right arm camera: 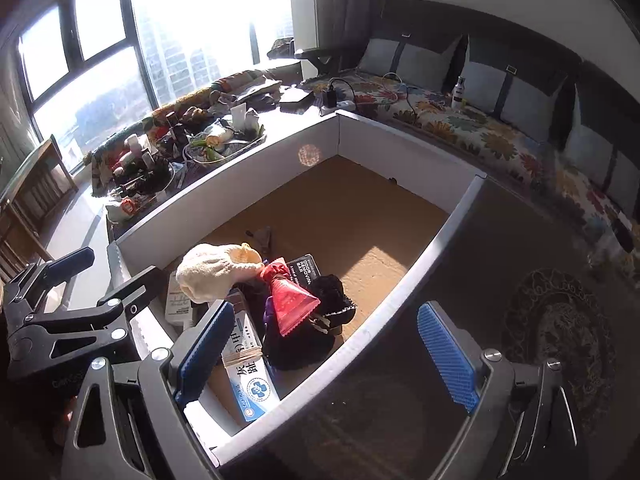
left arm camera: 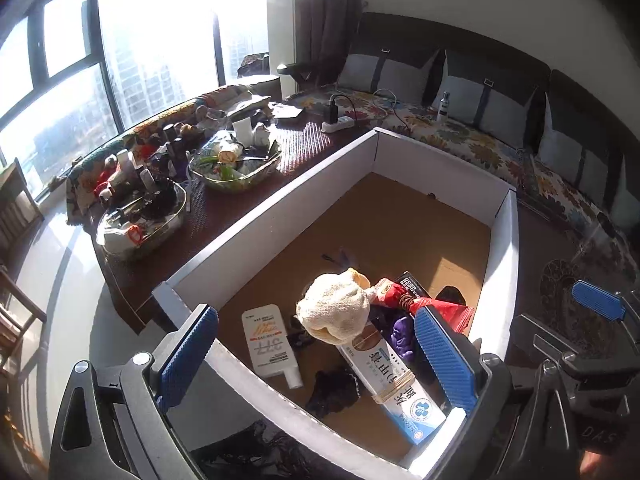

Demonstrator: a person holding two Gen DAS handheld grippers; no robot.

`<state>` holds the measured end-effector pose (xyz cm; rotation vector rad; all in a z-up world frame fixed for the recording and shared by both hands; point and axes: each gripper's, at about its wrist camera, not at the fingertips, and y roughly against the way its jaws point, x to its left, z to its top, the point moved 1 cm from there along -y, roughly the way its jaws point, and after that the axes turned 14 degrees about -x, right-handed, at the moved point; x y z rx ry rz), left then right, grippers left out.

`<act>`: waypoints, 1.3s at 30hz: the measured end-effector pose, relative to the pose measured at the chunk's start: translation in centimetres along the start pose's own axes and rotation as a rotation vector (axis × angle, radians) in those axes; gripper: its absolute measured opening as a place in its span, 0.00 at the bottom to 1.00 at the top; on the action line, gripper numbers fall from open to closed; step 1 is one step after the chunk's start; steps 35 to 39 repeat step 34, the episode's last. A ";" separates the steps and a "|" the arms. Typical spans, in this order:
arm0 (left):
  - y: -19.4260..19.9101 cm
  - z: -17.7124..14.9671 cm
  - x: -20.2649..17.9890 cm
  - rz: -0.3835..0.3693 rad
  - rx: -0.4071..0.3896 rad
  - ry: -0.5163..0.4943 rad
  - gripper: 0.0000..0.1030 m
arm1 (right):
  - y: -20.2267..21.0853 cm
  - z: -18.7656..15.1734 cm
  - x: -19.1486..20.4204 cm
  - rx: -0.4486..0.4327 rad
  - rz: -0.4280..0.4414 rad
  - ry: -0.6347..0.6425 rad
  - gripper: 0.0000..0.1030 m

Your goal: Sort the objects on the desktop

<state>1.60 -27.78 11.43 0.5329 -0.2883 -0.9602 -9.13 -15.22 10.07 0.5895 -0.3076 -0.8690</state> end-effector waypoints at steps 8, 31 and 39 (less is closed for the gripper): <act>0.6 0.0 1.0 0.054 -0.021 -0.001 0.97 | -0.4 -0.3 1.0 0.015 0.003 0.018 0.91; 0.3 0.1 2.5 0.039 -0.011 0.059 0.98 | -0.9 0.4 2.4 0.054 -0.041 0.057 0.91; 0.8 0.0 2.5 0.059 -0.038 0.060 0.98 | -0.9 0.3 1.8 0.055 -0.043 0.040 0.91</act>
